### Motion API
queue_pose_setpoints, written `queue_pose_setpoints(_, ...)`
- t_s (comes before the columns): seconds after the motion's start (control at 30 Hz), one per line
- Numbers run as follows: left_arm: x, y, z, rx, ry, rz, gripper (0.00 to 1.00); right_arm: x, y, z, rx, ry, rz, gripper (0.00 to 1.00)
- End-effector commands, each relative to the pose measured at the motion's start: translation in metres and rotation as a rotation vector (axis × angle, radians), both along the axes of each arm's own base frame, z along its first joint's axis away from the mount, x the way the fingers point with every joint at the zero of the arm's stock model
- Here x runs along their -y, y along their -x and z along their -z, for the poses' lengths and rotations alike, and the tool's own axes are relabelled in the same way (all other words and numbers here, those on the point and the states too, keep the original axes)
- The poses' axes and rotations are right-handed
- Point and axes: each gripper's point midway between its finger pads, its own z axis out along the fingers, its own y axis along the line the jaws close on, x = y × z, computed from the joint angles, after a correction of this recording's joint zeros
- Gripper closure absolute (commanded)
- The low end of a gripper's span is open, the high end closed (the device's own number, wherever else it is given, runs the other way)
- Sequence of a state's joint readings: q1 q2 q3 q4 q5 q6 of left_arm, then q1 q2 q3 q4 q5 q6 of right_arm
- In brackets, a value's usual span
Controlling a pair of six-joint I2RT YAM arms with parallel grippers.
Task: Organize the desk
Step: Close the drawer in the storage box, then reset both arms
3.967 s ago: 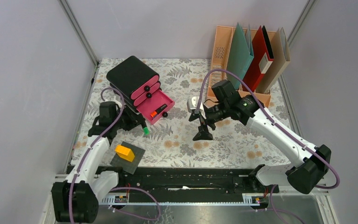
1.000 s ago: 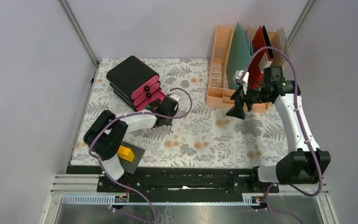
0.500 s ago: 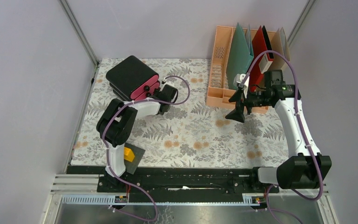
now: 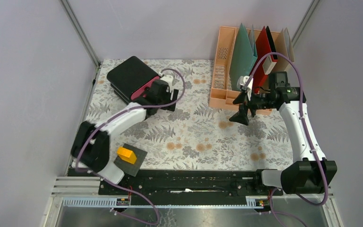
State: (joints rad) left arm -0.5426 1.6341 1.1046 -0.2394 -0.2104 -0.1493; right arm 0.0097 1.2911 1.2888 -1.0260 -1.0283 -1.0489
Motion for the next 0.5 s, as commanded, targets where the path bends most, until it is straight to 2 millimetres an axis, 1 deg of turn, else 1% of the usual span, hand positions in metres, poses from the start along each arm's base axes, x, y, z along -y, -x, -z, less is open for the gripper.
queue_pose_setpoints(0.0,0.032,0.02,-0.099,0.145,0.289,0.125,0.13,0.009,-0.008,-0.019,0.073,0.048,0.049,0.04)
queue_pose_setpoints(0.03,0.033,0.026,-0.115,0.164,0.331,0.146,0.04,0.011,-0.01,-0.023,0.081,0.062,0.066,0.03)
queue_pose_setpoints(0.07,0.032,0.031,-0.131,0.188,0.366,0.159,0.02,0.014,-0.014,-0.026,0.086,0.078,0.092,0.03)
queue_pose_setpoints(0.17,0.021,0.042,-0.177,0.245,0.474,0.189,0.01,0.025,-0.025,-0.042,0.123,0.126,0.17,0.01)
queue_pose_setpoints(0.27,-0.001,0.049,-0.219,0.296,0.554,0.193,0.01,0.036,-0.041,-0.06,0.163,0.158,0.279,0.0)
queue_pose_setpoints(0.33,-0.017,0.054,-0.243,0.331,0.576,0.2,0.01,0.044,-0.052,-0.071,0.189,0.167,0.355,0.0)
queue_pose_setpoints(0.37,-0.025,0.056,-0.254,0.352,0.576,0.2,0.01,0.047,-0.057,-0.077,0.202,0.165,0.392,0.0)
queue_pose_setpoints(0.43,-0.045,0.057,-0.272,0.392,0.559,0.175,0.01,0.059,-0.068,-0.088,0.214,0.153,0.48,0.0)
queue_pose_setpoints(0.47,-0.053,0.058,-0.279,0.411,0.547,0.162,0.01,0.061,-0.072,-0.094,0.219,0.134,0.506,0.0)
